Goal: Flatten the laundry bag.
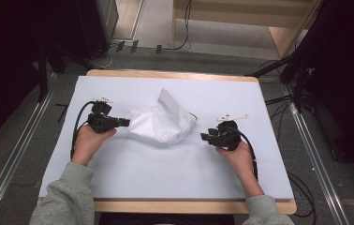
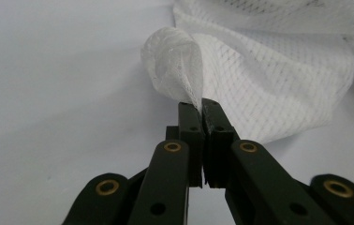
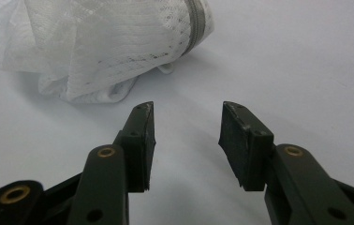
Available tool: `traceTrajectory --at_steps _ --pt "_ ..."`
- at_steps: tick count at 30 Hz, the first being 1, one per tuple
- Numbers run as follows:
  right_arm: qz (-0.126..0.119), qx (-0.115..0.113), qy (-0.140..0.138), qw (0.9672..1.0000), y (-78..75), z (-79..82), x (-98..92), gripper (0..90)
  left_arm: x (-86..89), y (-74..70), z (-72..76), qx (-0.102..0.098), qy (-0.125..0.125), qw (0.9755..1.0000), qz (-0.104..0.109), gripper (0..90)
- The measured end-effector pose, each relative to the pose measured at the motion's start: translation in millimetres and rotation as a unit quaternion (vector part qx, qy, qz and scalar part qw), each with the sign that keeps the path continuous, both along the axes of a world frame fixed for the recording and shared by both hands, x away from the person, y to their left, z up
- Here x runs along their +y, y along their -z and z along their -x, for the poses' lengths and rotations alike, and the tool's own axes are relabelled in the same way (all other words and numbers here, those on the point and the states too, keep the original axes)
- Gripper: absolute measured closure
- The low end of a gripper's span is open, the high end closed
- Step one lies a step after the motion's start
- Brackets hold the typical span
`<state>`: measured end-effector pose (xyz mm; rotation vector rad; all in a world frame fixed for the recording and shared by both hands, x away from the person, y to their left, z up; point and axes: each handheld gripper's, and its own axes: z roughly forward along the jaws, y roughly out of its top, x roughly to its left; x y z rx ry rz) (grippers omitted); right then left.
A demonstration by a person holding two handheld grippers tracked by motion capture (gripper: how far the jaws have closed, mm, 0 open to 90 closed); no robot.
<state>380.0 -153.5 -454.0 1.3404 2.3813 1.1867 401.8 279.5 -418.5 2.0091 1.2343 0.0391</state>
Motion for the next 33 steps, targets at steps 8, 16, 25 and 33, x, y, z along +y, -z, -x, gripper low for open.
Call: traceTrajectory --at_steps 8,16,25,33 --pt "0.001 -0.001 -0.009 1.0 -2.3 -4.5 7.8 58.0 20.8 14.1 -0.7 0.017 -0.031 0.9994 -0.004 89.3" --pt "0.001 -0.005 -0.03 0.9995 -5.7 -7.6 21.1 58.4 36.8 28.5 -1.4 0.033 -0.057 0.9977 -0.014 84.9" --pt "0.008 -0.024 -0.05 0.9984 -16.0 -9.2 34.7 54.5 47.8 18.8 13.6 0.017 -0.064 0.9978 0.001 66.9" --pt "0.0 -0.025 -0.066 0.9975 -30.6 -15.6 44.9 39.0 47.0 6.0 26.0 0.006 -0.062 0.998 0.003 55.6"
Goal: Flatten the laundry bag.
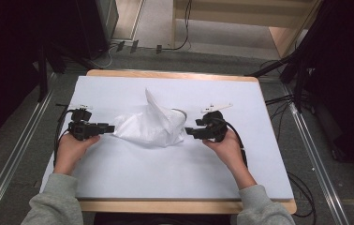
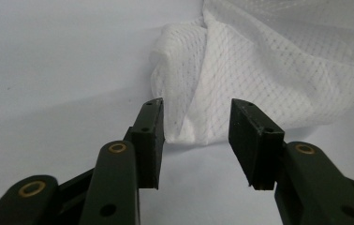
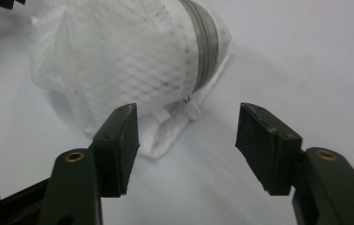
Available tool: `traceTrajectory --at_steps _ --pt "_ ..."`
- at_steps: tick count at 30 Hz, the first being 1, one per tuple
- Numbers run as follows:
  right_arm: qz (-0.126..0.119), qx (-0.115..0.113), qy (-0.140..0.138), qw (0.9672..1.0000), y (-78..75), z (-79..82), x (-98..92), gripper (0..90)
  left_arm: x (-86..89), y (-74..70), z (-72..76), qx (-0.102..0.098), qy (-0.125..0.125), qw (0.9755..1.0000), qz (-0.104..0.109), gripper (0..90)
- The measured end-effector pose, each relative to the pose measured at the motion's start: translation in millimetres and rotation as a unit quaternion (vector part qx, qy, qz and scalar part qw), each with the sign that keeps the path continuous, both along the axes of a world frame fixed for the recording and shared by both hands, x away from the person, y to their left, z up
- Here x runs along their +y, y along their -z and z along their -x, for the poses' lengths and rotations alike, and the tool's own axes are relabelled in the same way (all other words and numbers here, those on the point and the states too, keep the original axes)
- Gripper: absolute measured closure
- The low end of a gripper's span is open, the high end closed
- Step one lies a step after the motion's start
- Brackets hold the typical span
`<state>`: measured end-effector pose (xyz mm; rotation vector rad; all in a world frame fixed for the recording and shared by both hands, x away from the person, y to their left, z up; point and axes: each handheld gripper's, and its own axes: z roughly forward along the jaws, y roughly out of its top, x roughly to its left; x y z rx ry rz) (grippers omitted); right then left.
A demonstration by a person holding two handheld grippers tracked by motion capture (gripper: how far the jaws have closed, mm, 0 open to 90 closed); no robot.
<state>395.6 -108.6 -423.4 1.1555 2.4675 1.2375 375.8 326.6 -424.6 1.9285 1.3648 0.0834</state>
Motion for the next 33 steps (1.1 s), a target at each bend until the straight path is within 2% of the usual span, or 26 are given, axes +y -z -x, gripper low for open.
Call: traceTrajectory --at_steps 1,2,6,9,11,14,16,18,19,20,22,23,26,28,30,33 --pt "-0.01 -0.005 -0.006 0.9999 -8.5 0.6 4.7 40.6 -0.1 -1.6 1.6 -0.002 0.002 1.0 -0.002 55.2" --pt "-0.01 -0.005 -0.006 0.9999 -8.5 0.6 4.7 40.6 -0.5 -3.0 3.5 -0.004 0.002 1.0 -0.003 55.2" --pt "-0.015 -0.024 -0.03 0.9991 -29.5 4.6 25.3 51.6 0.7 -7.9 10.4 -0.009 0.002 1.0 -0.001 53.4" --pt "-0.014 -0.03 -0.038 0.9987 -33.5 5.6 33.5 51.4 0.9 -8.7 12.8 -0.011 0.002 0.9999 -0.002 53.0" --pt "-0.012 -0.038 -0.049 0.998 -35.9 4.1 47.7 46.3 1.3 -9.3 14.6 -0.013 0.0 0.9999 -0.002 52.7" --pt "-0.006 -0.04 -0.055 0.9977 -33.9 2.0 57.0 45.9 2.6 -9.5 16.1 -0.015 -0.002 0.9999 -0.001 52.2" --pt "0.005 -0.036 -0.059 0.9976 -27.9 -1.7 65.2 53.5 3.7 -9.2 16.7 -0.014 -0.003 0.9999 -0.001 52.2" --pt "0.026 -0.027 -0.057 0.9977 -19.1 -7.1 70.9 70.2 4.6 -9.0 17.4 -0.013 -0.004 0.9999 -0.001 52.0" --pt "0.029 -0.022 -0.057 0.9977 -13.3 -10.6 72.4 83.1 5.0 -9.1 17.7 -0.013 -0.004 0.9999 0.0 51.7" --pt "0.029 -0.022 -0.057 0.9977 -13.3 -10.6 72.4 83.1 5.6 -9.0 17.9 -0.013 -0.004 0.9999 0.0 51.7" --pt "0.019 -0.012 -0.063 0.9978 -11.4 -12.2 71.5 90.0 6.9 -8.8 18.3 -0.013 -0.005 0.9999 0.0 51.4" --pt "0.009 -0.01 -0.066 0.9977 -12.7 -11.4 70.7 90.0 7.4 -8.7 18.3 -0.012 -0.006 0.9999 0.0 51.3" --pt "-0.011 -0.033 -0.09 0.9954 -22.6 -5.0 69.1 90.0 8.8 -8.8 18.7 -0.012 -0.008 0.9999 0.002 51.2" --pt "-0.018 -0.039 -0.101 0.994 -28.6 1.1 68.9 90.0 9.5 -9.3 19.0 -0.012 -0.01 0.9999 0.003 51.1" --pt "-0.028 -0.036 -0.122 0.9915 -31.7 9.8 69.8 90.0 10.4 -10.0 19.4 -0.012 -0.01 0.9999 0.002 51.1" --pt "-0.034 -0.031 -0.133 0.99 -30.6 15.1 70.7 90.0 11.7 -11.2 20.2 -0.014 -0.012 0.9998 0.006 50.9"
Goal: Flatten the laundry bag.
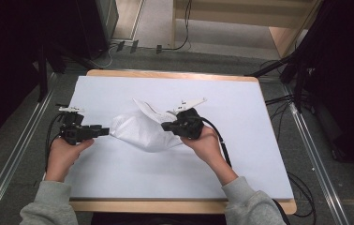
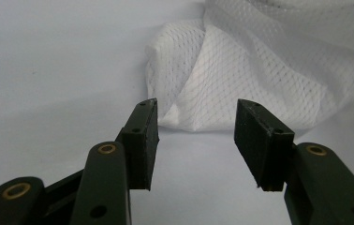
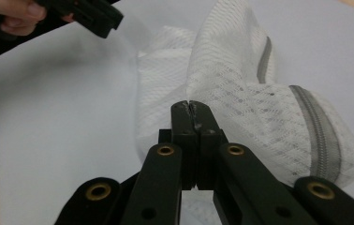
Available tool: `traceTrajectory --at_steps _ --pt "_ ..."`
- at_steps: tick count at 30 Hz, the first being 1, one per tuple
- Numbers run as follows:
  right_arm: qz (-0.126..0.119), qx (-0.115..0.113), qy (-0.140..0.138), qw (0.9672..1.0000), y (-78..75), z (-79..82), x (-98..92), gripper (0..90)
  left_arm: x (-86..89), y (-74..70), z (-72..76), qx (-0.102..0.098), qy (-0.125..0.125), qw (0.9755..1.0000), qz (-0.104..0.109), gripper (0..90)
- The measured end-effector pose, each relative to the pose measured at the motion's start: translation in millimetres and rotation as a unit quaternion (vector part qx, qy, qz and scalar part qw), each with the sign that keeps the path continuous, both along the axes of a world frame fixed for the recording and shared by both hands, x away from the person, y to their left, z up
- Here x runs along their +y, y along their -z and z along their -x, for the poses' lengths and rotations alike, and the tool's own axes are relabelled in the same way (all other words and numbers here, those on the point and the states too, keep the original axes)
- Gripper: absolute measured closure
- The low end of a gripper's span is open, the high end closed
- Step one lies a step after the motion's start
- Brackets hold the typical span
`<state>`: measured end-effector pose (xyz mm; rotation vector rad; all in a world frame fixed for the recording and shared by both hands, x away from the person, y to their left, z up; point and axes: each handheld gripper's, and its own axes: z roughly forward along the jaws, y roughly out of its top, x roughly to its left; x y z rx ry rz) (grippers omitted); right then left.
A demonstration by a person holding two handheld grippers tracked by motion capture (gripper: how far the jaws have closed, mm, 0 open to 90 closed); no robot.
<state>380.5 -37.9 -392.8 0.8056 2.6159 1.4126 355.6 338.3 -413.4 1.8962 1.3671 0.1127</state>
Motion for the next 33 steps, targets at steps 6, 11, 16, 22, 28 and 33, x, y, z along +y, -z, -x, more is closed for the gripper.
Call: traceTrajectory --at_steps 6,11,16,22,28,33 --pt "0.008 0.015 -0.032 0.9993 9.9 18.7 8.4 90.0 2.0 -2.0 -0.5 -0.003 -0.003 1.0 0.004 50.7" --pt "0.032 0.031 -0.053 0.9976 28.3 29.4 24.6 90.0 -4.7 -2.5 -3.5 -0.002 0.006 1.0 0.005 50.3" --pt "0.043 0.047 -0.059 0.9962 42.8 31.7 32.2 90.0 -14.3 -2.4 -7.7 -0.004 0.019 0.9998 0.001 49.6" --pt "0.053 0.07 -0.064 0.994 59.8 37.1 38.4 90.0 -28.7 1.0 -15.4 -0.005 0.036 0.9993 -0.006 47.3" --pt "0.065 0.077 -0.07 0.9924 71.6 47.3 42.5 90.0 -38.7 6.1 -24.2 -0.008 0.049 0.9986 -0.02 45.9" --pt "0.062 0.087 -0.069 0.9919 77.1 50.4 40.4 90.0 -43.6 14.7 -34.9 -0.001 0.054 0.9983 -0.022 45.3"
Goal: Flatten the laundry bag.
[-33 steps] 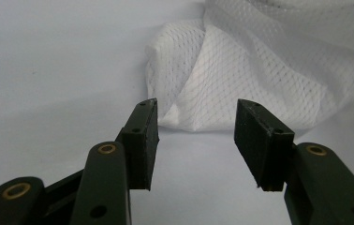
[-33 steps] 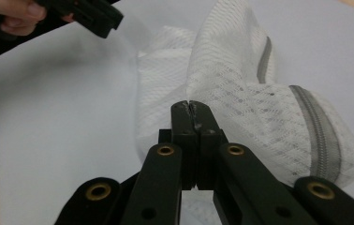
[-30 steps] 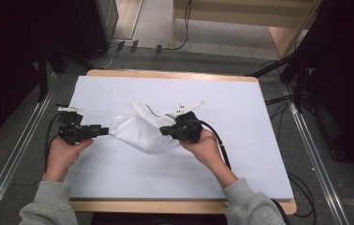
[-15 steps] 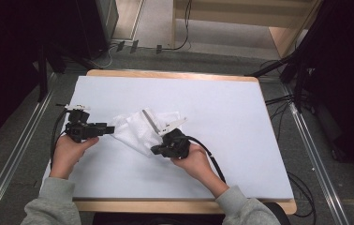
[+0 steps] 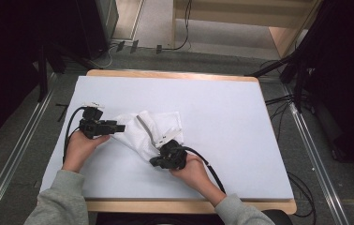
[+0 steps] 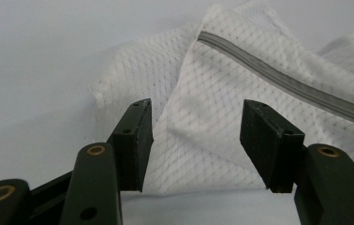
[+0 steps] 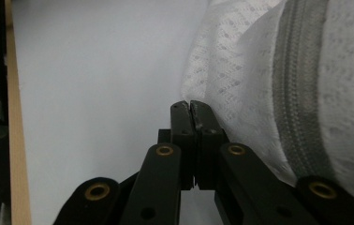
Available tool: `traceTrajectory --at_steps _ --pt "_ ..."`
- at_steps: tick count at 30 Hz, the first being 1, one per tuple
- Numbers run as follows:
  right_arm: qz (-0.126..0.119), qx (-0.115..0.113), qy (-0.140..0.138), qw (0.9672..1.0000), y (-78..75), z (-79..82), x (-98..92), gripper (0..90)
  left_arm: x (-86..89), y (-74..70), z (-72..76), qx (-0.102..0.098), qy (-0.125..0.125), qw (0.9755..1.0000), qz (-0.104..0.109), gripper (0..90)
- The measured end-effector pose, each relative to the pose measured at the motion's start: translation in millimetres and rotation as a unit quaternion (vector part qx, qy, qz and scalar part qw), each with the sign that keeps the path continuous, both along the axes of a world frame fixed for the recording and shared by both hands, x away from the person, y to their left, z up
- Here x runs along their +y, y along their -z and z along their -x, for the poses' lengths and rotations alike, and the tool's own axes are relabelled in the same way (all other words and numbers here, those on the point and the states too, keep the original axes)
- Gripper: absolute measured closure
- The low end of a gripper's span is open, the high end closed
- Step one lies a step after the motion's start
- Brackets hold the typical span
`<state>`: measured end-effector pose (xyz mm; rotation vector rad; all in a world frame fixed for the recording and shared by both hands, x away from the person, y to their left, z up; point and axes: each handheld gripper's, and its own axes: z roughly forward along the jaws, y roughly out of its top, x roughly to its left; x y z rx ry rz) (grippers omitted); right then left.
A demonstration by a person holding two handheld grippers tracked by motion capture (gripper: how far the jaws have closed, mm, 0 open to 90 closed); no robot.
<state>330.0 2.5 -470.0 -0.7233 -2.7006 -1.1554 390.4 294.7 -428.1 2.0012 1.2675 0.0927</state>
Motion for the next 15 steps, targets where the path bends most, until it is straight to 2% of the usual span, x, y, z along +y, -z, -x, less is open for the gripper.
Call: traceTrajectory --at_steps 1,3,7,9,15 --pt "0.0 0.005 0.002 1.0 -1.0 0.6 -2.3 86.0 -1.5 1.6 -2.1 0.002 0.002 1.0 -0.001 45.3" --pt "-0.007 0.011 0.002 0.9999 -3.7 2.0 -4.7 83.7 -4.2 3.1 -5.3 0.003 0.004 1.0 -0.006 45.3" --pt "-0.011 -0.004 0.006 0.9999 -13.6 8.2 -11.6 76.8 -10.0 4.5 -11.1 -0.001 0.007 1.0 -0.005 45.8" --pt "-0.016 -0.004 0.008 0.9998 -18.0 10.6 -17.0 73.2 -12.8 5.0 -13.9 0.0 0.008 0.9999 -0.007 46.0" --pt "-0.03 -0.009 0.019 0.9993 -31.4 19.0 -34.7 69.4 -19.5 6.6 -21.2 0.001 0.017 0.9998 -0.01 46.4"
